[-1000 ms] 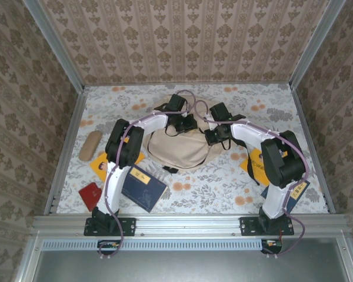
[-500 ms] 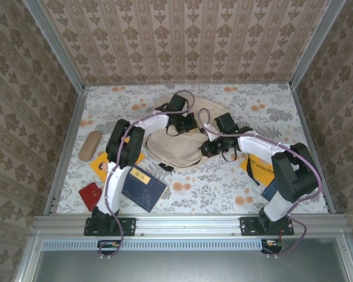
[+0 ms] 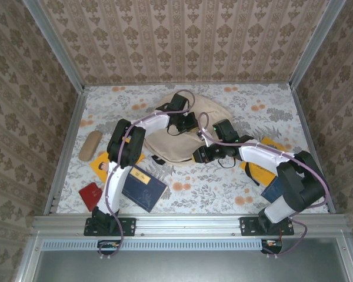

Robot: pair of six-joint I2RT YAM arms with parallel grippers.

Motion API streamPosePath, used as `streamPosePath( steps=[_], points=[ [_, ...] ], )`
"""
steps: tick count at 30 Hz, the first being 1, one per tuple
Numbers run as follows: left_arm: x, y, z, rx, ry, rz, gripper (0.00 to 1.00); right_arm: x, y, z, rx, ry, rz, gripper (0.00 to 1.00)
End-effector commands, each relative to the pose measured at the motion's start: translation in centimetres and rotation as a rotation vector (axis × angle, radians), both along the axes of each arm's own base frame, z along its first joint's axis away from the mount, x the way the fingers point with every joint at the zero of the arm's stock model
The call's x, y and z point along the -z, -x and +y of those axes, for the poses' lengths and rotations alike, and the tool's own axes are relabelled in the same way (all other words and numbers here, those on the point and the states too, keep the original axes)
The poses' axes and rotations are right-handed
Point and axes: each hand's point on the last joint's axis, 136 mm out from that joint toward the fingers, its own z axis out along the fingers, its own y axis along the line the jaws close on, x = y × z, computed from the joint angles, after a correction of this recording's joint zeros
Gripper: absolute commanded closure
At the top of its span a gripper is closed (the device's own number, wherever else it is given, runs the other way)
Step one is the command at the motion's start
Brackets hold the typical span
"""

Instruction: Pack the student bag

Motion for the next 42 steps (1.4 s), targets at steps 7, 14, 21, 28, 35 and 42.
streamPosePath(
  steps=[7,14,21,28,35,42],
  points=[
    [-7.4,1.5,1.7,0.110,-0.014,-0.144,0.66,-3.3,-3.9,-6.5,0.467,0.095,-0.059,0.37],
    [-9.4,6.7,5.6,0.120,-0.078,-0.167,0.56,-0.8,-4.6,-11.5,0.753,0.121,0.133,0.30],
    [-8.4,15.0,6.8,0.126,-0.128,-0.086,0.47,2.2,-5.8,-12.6,0.883,0.163,0.272,0.28],
    [-8.4,20.1,5.3,0.058,-0.015,0.002,0.43,3.8,-7.4,-12.4,0.950,0.153,0.319,0.30],
    [-8.1,21.5,2.9,0.039,0.052,0.050,0.43,4.7,-7.3,-11.7,0.949,0.121,0.358,0.31],
    [-6.3,20.8,1.8,0.016,0.051,0.107,0.45,5.1,-6.5,-11.1,0.926,0.098,0.398,0.31]
  ],
)
